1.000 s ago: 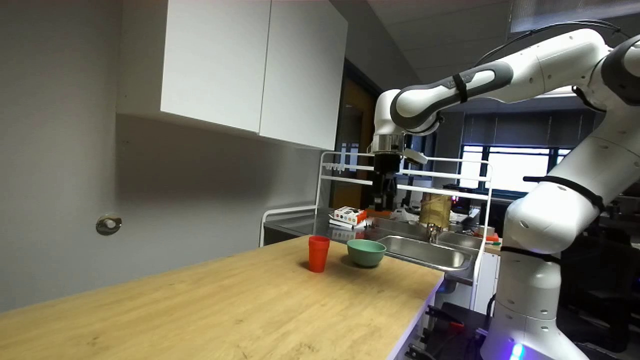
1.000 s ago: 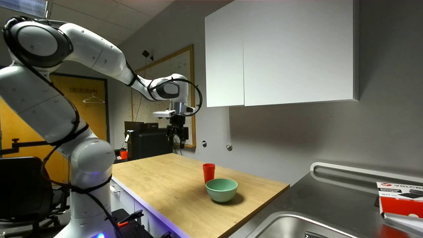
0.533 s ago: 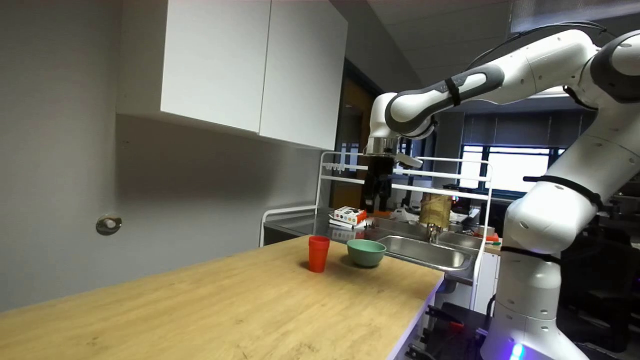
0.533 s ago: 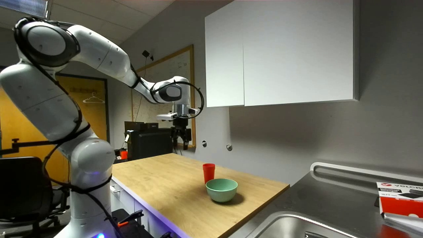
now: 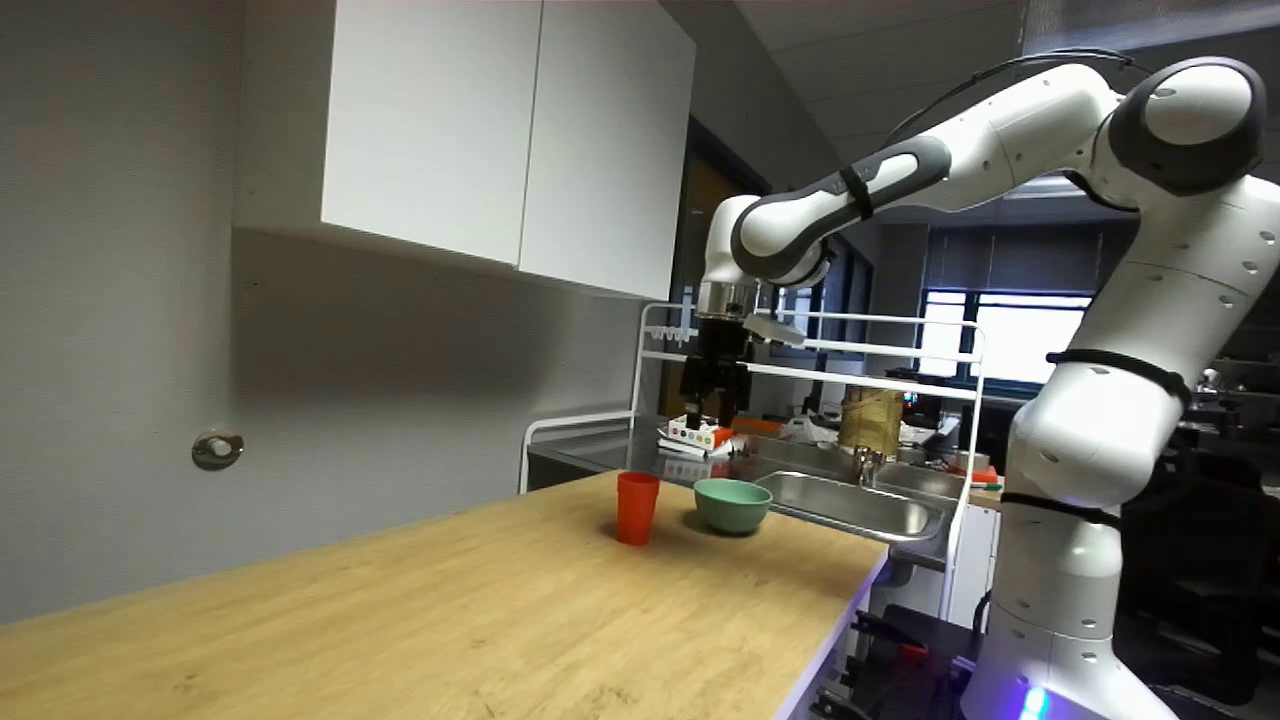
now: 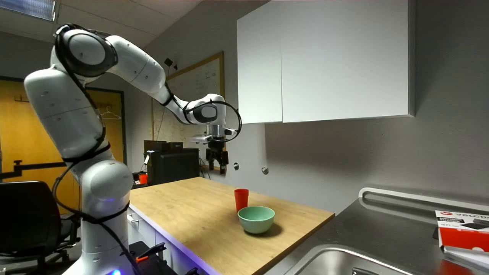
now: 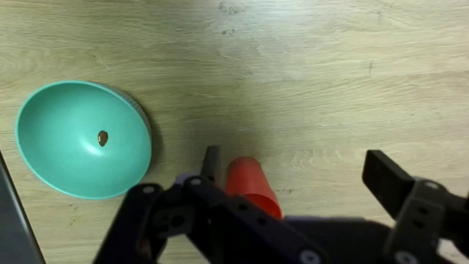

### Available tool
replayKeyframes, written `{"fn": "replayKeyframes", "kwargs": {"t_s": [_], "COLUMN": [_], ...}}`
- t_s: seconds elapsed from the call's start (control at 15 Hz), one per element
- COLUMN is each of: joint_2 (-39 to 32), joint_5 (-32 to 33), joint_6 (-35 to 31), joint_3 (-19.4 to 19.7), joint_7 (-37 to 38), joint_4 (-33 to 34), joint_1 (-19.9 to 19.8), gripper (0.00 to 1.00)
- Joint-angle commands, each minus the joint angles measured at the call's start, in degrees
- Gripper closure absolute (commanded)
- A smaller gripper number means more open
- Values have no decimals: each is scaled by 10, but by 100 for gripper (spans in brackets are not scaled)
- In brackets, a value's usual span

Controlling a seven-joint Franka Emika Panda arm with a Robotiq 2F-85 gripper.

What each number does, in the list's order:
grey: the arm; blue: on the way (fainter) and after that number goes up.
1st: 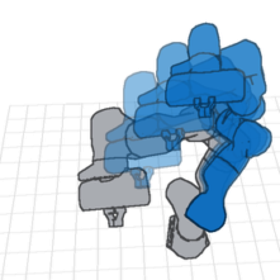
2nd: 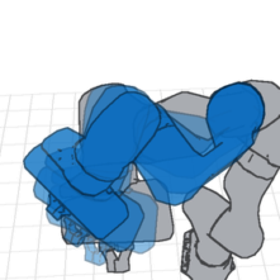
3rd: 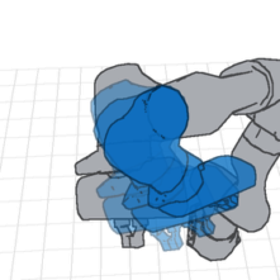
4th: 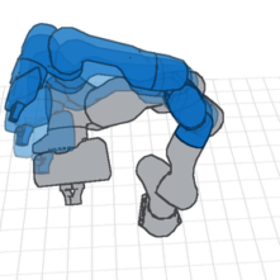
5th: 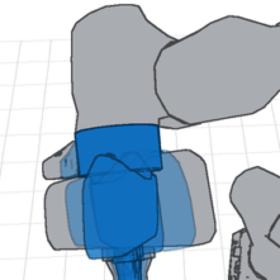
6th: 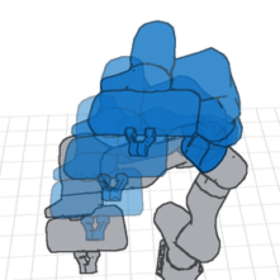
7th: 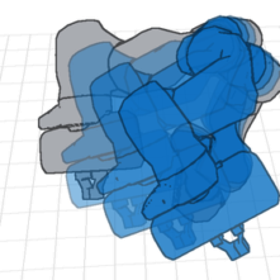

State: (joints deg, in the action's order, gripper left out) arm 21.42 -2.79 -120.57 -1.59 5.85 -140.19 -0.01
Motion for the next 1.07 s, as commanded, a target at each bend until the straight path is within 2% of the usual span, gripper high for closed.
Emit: {"fn": "replayKeyframes", "kwargs": {"t_s": [0.0, 0.4, 1.0], "joint_2": [-76, -192, -349], "joint_5": [-17, -34, -49], "joint_6": [-11, -25, 0], "joint_3": [-12, -11, 5], "joint_7": [32, 47, 43], "joint_4": [66, 163, 298], "joint_1": [8, 15, 8], "gripper": [0, 0, 0]}}
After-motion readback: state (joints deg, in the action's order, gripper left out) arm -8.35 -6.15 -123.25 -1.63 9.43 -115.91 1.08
